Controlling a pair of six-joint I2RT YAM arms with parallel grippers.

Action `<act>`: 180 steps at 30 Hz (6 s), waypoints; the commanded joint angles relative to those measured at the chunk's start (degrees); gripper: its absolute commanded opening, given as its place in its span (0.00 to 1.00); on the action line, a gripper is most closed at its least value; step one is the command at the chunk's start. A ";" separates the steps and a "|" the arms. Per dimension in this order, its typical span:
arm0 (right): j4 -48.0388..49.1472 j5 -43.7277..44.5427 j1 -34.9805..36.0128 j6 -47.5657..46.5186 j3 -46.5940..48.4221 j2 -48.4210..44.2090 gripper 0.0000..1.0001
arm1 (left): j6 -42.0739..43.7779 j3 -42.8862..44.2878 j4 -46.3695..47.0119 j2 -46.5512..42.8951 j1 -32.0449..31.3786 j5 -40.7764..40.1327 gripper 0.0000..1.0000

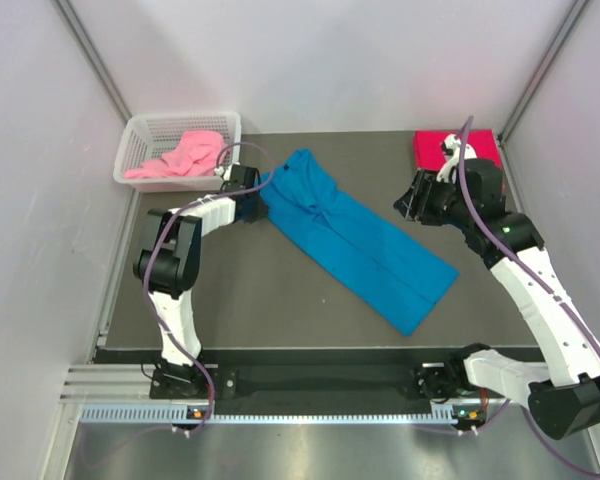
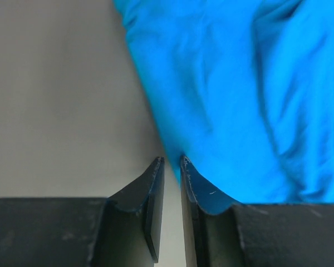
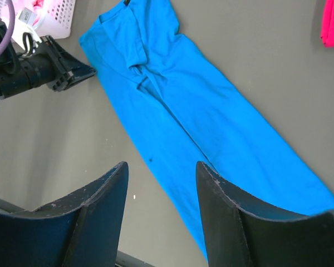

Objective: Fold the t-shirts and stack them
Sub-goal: Fold the tshirt

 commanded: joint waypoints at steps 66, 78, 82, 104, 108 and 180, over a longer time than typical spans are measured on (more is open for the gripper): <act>-0.75 -2.68 -1.89 -0.38 -3.10 -1.83 0.53 | -24.63 -30.88 13.68 -33.14 -39.60 -4.83 0.39; -1.90 -0.83 -1.98 2.61 -8.45 -10.09 0.56 | -34.49 -28.43 17.29 -19.96 -56.67 -14.51 0.39; -1.72 -1.01 -1.98 3.58 -10.83 -12.21 0.56 | -35.98 -28.60 18.96 -17.50 -57.28 -14.78 0.39; -2.25 -2.59 -2.24 4.72 -11.09 -13.44 0.56 | -38.36 -26.40 13.08 -11.70 -58.08 -11.97 0.00; -2.33 -4.44 -2.15 3.68 -11.53 -13.35 0.56 | -37.74 -27.19 10.27 -11.43 -57.99 -10.12 0.00; 18.75 -2.94 31.94 44.18 -60.23 -24.52 0.48 | -32.73 -58.22 -27.00 -84.22 -57.64 -15.57 0.52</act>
